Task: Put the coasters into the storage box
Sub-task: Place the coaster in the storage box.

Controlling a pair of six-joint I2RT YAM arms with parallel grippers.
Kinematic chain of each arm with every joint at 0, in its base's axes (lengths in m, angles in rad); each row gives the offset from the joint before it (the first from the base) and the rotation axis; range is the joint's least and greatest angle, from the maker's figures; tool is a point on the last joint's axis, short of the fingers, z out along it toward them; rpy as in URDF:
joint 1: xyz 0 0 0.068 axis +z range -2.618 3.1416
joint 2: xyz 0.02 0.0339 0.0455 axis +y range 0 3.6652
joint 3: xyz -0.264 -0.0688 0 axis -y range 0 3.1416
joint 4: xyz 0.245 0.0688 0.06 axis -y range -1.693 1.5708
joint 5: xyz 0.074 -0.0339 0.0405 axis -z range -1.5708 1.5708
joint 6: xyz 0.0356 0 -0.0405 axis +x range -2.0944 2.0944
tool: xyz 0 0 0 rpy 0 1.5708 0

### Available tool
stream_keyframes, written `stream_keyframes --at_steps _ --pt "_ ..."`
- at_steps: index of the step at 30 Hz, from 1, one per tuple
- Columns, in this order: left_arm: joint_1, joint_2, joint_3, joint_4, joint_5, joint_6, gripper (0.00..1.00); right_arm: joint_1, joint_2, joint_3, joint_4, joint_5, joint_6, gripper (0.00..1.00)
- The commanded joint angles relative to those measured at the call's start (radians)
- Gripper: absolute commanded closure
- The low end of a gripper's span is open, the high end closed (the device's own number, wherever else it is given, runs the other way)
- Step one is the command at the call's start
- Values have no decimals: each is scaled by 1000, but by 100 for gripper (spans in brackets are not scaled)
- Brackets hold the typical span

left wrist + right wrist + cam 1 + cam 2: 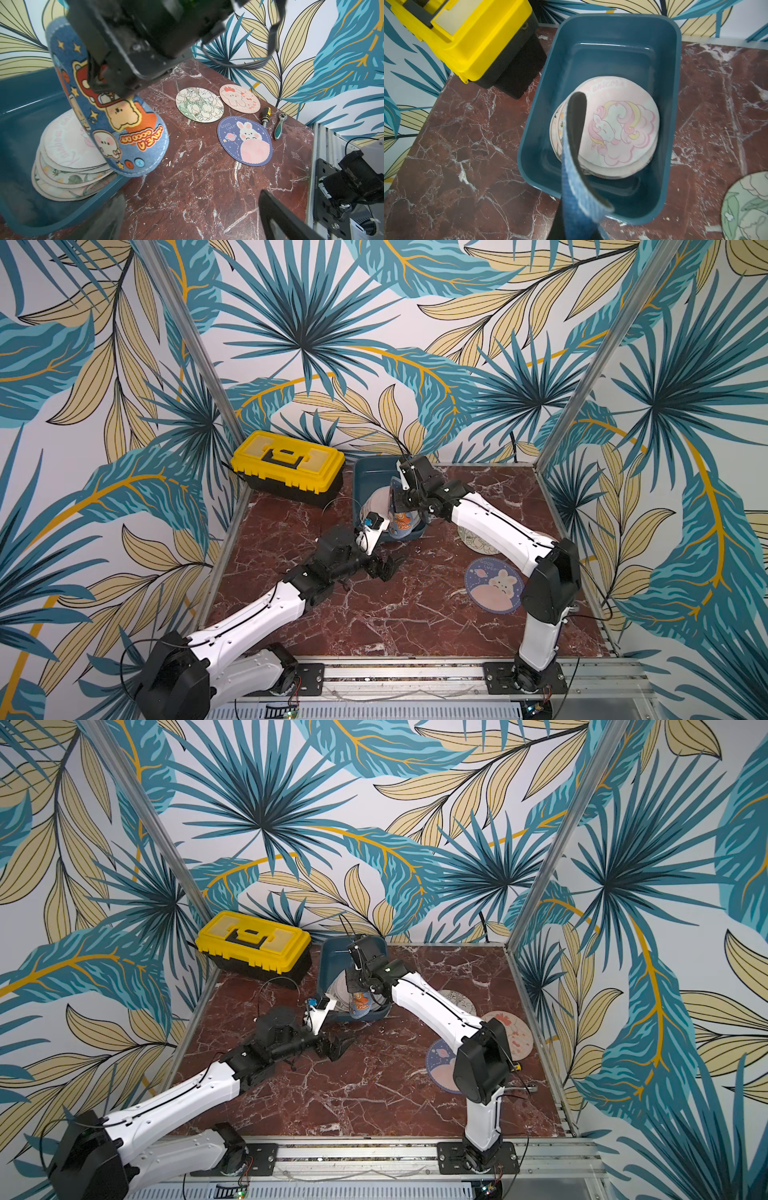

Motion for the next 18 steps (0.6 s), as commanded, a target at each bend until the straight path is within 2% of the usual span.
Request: stream_keyframes --at_steps 1,8,18 --pt "22 -49 -50 50 17 5 0 3 63 75 18 -30 -40 100" --pt "75 -82 -94 85 -1 -49 0 1 211 244 2 -77 -62 100" --pt "165 -40 -89 107 66 -91 0 -20 397 441 -28 -119 -39 100"
